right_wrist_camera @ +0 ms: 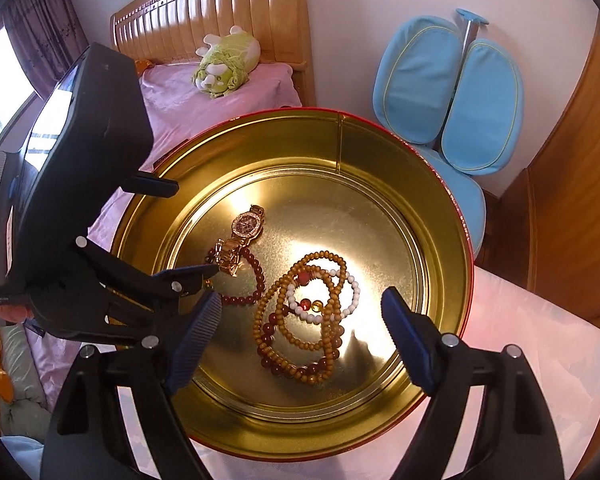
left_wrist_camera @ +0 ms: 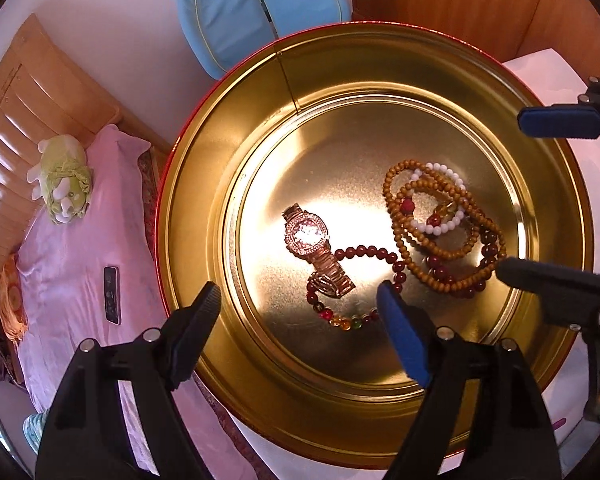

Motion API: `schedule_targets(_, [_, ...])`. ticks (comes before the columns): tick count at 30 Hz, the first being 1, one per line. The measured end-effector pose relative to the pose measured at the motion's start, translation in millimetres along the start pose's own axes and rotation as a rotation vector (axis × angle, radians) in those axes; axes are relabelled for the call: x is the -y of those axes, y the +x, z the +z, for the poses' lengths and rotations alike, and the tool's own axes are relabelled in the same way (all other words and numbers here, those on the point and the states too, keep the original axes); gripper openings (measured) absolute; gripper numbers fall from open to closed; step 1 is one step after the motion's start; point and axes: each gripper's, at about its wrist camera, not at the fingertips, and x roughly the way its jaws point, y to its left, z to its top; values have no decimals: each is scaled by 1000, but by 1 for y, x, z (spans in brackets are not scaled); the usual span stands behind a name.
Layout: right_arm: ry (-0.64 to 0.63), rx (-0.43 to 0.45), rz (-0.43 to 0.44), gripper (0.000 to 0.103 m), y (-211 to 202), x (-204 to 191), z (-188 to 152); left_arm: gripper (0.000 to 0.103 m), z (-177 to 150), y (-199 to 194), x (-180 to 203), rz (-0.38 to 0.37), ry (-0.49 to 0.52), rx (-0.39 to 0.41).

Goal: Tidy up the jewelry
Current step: 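Withdraw both open tools from the tin toward the small items on the cloth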

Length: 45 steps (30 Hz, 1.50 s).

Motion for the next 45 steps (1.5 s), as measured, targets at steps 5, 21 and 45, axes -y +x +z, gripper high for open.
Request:
schedule_targets(5, [40,23,20,84,-13,3,-6,79,-3,-6,2,-1,-23,4])
schedule_targets(21, [223,94,221,98,-79,0,-83,91,-84,-73,16,-106,-234,136])
schedule_targets(45, [50,-1,179,98,-94,-51,-212,91,-235,-70,95,-141,-273,22])
